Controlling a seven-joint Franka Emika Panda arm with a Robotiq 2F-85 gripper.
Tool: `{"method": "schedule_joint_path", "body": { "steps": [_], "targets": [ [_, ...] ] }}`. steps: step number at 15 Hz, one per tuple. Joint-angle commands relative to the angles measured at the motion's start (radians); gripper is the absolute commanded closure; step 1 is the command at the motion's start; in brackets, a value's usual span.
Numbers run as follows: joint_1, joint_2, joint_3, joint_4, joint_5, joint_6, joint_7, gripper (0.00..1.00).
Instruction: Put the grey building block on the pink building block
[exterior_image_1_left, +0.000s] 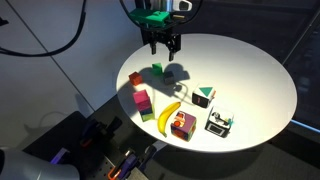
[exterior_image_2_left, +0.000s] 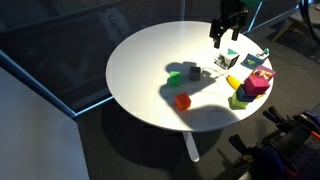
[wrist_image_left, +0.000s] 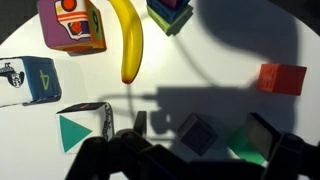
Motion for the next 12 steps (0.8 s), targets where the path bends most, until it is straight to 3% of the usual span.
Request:
{"method": "schedule_joint_path", "body": {
  "steps": [1,9,12],
  "targets": [
    [0.012,0.039,-0.001,0.005,-0.028,0.077,0.077,0.0],
    [0.042,0.084,-0.016,0.01,-0.026,0.163,0.3,0.0],
    [0.033,0.086,-0.006,0.002,-0.008,0.157,0.253,0.0]
  ]
}}
